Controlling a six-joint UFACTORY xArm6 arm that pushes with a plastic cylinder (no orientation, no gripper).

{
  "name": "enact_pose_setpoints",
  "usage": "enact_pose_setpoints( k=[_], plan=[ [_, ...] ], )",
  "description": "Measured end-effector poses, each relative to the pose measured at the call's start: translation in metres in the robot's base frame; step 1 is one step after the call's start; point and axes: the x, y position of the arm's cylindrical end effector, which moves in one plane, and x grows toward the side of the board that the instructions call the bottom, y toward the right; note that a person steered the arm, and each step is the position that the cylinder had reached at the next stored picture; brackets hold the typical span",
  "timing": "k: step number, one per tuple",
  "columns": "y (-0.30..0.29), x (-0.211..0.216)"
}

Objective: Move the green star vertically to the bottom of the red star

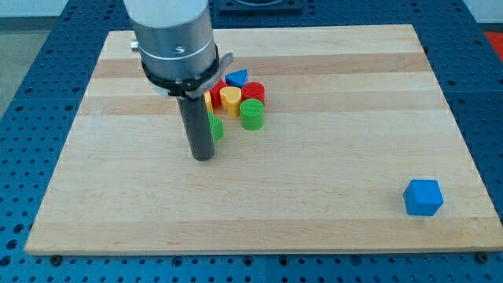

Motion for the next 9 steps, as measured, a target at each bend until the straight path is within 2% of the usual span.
enact_pose_setpoints(
  k=[1, 2, 4, 9],
  plan=[
    [-0.015, 0.009],
    [-0.029, -0.007],
    [-0.025, -0.033],
    [-0.004, -0.030]
  ],
)
